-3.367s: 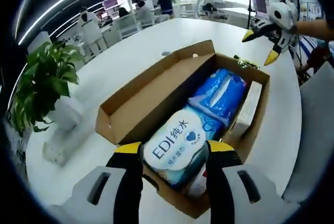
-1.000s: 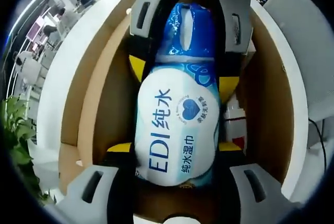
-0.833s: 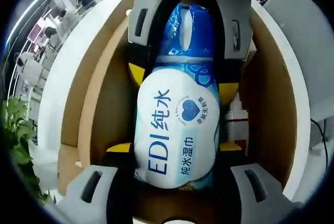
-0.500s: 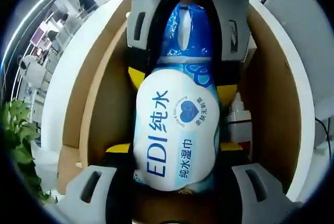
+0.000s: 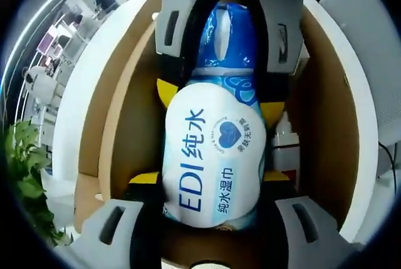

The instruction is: Operate the shoe box by opening the lid, removing the specified soft item, and placing it in the target area until the item is outside and the box remains undamaged.

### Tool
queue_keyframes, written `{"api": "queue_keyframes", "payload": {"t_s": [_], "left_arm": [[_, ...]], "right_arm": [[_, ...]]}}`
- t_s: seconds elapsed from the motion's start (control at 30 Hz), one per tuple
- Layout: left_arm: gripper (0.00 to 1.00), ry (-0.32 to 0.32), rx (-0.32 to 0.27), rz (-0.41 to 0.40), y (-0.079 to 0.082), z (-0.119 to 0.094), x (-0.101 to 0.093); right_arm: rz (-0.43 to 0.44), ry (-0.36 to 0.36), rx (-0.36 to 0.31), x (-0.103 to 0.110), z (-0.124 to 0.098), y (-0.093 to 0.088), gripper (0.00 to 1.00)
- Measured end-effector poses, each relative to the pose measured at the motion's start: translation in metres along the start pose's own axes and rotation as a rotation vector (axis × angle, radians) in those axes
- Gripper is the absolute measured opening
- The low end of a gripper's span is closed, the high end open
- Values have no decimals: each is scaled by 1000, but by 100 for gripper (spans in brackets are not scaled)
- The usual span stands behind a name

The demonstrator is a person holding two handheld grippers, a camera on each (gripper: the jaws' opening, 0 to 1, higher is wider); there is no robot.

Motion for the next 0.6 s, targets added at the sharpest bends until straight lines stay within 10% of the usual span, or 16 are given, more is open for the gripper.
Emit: {"api": "queue_keyframes", "payload": {"t_s": [0.6], "left_arm": [[58, 16, 13, 32, 10, -30, 6]], "right_arm": [[-10, -27, -54, 6, -21, 19, 44]]}}
Point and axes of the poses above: the point that each gripper's makers call its tool centre point, and the gripper's own axes: z roughly forward along the fingers, x roughly to its left, y roughly out of its top, the point moved 4 cm from there along -z, roughly backward along the fingers, and after that the axes turned 13 degrees about y, right-handed, at the moved point
